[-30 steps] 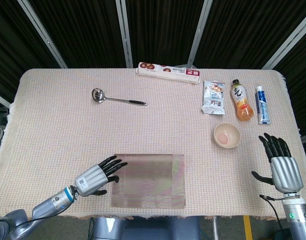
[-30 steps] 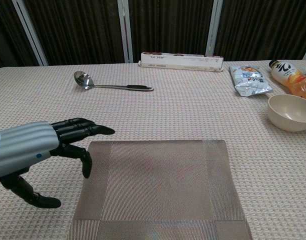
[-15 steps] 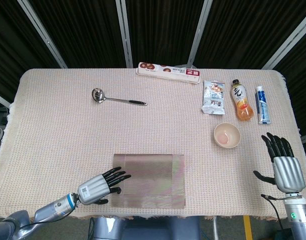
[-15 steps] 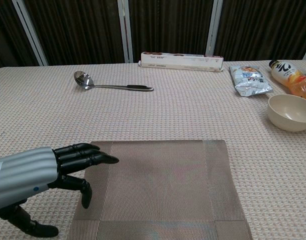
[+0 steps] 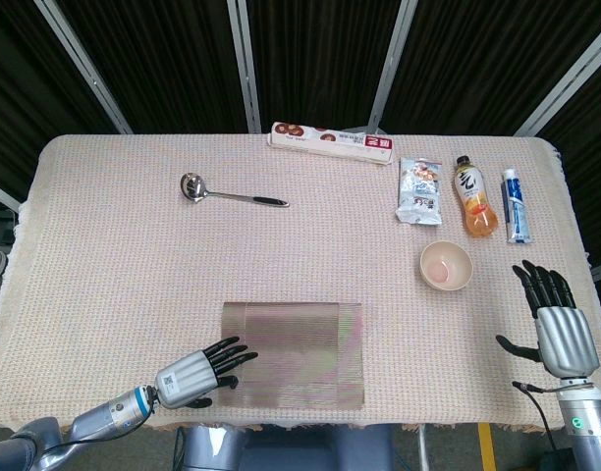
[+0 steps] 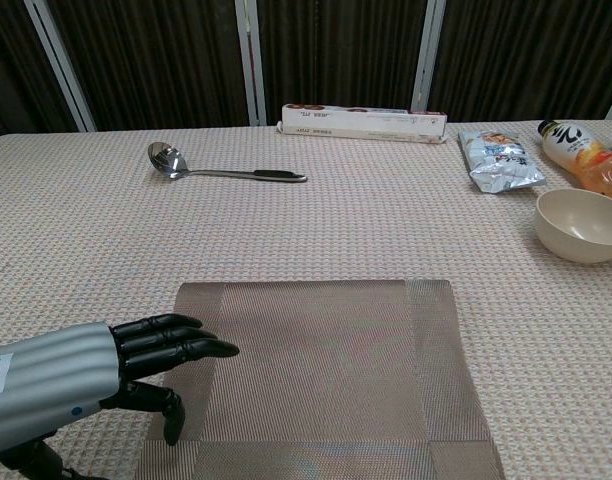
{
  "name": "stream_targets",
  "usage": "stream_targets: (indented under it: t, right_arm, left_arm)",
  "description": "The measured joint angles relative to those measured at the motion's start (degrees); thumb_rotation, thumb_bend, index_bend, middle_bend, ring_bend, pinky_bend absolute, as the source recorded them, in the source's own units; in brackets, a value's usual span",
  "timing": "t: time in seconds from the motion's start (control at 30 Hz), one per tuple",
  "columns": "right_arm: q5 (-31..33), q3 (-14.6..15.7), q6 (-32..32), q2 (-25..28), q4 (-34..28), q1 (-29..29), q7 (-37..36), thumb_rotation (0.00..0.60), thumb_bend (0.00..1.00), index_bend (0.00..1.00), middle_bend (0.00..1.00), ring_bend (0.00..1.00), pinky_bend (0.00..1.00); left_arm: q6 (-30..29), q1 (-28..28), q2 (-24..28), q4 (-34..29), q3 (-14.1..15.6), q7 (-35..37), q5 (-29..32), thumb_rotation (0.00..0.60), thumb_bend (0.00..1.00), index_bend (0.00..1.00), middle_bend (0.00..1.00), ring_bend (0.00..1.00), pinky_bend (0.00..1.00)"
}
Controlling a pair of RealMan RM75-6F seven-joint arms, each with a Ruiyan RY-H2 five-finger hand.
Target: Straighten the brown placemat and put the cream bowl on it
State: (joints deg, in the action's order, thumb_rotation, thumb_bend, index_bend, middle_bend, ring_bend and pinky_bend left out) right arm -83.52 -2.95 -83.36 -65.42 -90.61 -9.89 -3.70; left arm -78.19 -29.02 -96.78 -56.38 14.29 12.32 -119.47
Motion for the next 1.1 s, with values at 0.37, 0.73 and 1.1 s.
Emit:
stream_targets:
  t: [0.37, 0.73, 1.1]
  right_arm:
    - [-0.04, -0.46, 0.19, 0.16, 0.18, 0.29, -0.33, 0.6, 0.0, 0.0, 0.0, 0.0, 0.0]
    - [-0.48, -0.82, 0.39, 0.21, 0.06, 0.5, -0.8, 0.6, 0.0, 0.0, 0.0, 0.0, 0.0]
    - [-0.65, -1.1, 0.31, 0.28, -0.04, 0.76, -0.73, 0.6, 0.0, 0.0, 0.0, 0.0, 0.0]
  left_arm:
    - [1.43, -1.27, -1.64, 0.28, 0.25, -1.09, 0.86, 0.6, 0.15, 0.43, 0.0, 0.0, 0.0]
    - [1.51, -2.46, -1.77, -1.03, 0.89, -1.76, 1.31, 0.6, 0.25, 0.43, 0.0, 0.0, 0.0]
    - [1.98, -3.3, -0.9, -2.8, 1.1, -2.6, 2.09, 0.6, 0.26, 0.43, 0.0, 0.0, 0.0]
